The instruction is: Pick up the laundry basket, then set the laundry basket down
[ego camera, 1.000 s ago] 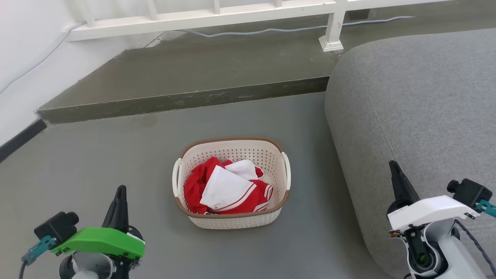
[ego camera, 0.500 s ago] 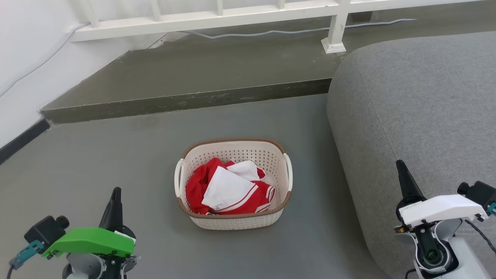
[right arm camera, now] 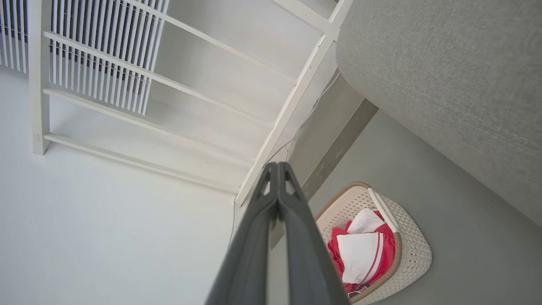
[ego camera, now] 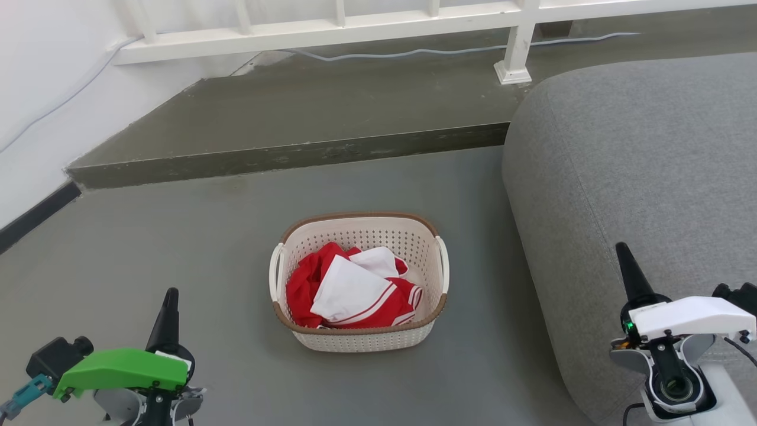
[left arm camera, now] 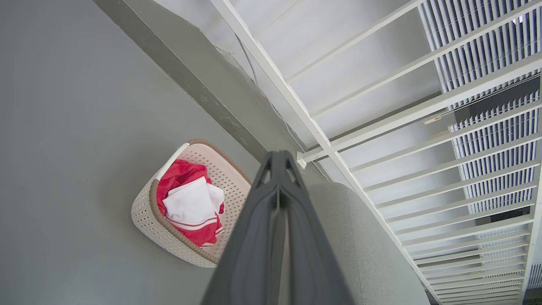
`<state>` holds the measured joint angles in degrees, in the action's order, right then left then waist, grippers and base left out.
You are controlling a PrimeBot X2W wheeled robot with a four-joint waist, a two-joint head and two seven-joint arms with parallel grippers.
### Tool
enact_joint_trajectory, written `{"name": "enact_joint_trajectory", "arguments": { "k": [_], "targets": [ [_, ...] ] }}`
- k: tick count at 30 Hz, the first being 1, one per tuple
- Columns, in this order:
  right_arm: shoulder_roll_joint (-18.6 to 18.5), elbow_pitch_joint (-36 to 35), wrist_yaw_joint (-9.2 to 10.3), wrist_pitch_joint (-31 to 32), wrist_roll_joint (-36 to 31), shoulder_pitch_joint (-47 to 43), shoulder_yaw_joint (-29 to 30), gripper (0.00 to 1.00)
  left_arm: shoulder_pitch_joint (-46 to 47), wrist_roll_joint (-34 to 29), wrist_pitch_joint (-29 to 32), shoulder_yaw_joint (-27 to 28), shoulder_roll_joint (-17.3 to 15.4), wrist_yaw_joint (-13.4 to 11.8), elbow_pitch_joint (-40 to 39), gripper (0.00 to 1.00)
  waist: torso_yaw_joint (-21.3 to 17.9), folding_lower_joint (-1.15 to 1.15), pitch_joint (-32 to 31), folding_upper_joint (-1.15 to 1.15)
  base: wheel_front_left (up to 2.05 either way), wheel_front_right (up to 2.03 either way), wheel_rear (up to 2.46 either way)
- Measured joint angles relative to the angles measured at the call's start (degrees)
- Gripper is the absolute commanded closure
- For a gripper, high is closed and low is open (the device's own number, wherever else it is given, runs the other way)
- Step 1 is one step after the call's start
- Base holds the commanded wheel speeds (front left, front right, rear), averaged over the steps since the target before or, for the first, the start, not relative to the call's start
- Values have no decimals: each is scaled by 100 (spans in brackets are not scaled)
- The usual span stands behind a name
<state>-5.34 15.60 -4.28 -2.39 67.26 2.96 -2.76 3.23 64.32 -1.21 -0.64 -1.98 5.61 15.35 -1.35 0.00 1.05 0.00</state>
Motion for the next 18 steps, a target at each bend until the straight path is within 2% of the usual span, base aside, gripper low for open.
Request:
{"name": "enact_joint_trajectory", "arguments": {
  "k": [18],
  "targets": [
    [89, 16, -91, 301, 1026, 9, 359, 100, 3, 1082, 297, 213, 1, 44, 23, 100, 55, 0, -37, 0, 0, 0, 0]
  ]
}}
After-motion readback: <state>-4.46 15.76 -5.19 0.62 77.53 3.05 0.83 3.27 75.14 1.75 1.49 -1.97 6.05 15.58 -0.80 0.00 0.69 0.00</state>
